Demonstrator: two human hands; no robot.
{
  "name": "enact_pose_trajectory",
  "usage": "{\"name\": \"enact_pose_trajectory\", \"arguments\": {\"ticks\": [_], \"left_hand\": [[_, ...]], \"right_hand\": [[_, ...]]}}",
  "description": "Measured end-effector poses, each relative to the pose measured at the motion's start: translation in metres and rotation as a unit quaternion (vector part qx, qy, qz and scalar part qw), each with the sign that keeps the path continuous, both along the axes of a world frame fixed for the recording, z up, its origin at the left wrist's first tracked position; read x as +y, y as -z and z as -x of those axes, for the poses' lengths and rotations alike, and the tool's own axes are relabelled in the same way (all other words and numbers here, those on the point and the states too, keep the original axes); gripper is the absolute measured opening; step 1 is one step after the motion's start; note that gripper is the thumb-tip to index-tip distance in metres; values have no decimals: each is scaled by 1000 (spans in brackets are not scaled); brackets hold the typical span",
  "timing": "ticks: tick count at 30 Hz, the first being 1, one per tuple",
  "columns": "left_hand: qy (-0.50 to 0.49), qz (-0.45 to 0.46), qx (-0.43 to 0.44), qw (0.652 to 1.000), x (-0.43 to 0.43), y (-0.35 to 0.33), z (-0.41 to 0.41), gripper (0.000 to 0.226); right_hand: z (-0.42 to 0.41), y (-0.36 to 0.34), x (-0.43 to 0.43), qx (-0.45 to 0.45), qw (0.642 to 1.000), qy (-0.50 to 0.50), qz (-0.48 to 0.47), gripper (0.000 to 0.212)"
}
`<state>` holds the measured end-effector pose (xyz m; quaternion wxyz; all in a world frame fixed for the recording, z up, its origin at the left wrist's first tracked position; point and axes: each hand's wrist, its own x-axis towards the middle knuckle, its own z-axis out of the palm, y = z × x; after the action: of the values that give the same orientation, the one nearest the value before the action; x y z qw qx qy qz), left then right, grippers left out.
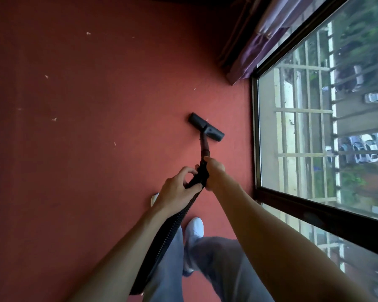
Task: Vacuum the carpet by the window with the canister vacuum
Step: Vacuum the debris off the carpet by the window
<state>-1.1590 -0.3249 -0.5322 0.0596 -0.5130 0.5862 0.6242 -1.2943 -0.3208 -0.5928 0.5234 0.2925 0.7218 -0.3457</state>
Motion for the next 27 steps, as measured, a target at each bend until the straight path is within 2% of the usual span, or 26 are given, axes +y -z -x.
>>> {"name": "enact_pose_trajectory", "arguments": {"ticks": [6, 12, 15, 17, 19, 23, 27], "left_hand": [[-15, -32, -44, 998, -2, 22, -8, 36], [-73, -39, -19, 996, 10, 21, 3, 23], [-73, -52, 7, 996, 12, 3, 13, 23], [-77, -61, 29, 995, 12, -10, 11, 24], [-99, -84, 48, 990, 14, -16, 4, 27], [-137, -84, 56, 985, 18, -16, -2, 29], [-204, -52, 31, 977, 22, 6, 6, 27]], "right_hand": [[-3, 20, -7, 15, 1000, 7, 15, 18], [11, 22, 10, -17, 997, -19, 79, 29], [20, 4, 13, 49, 993, -96, 55, 17], [22, -8, 16, 100, 985, -134, 48, 18], [17, -15, 17, 114, 980, -156, 51, 22], [1, -11, 10, 89, 988, -106, 62, 19], [1, 8, -11, 79, 986, -117, 84, 17]]}}
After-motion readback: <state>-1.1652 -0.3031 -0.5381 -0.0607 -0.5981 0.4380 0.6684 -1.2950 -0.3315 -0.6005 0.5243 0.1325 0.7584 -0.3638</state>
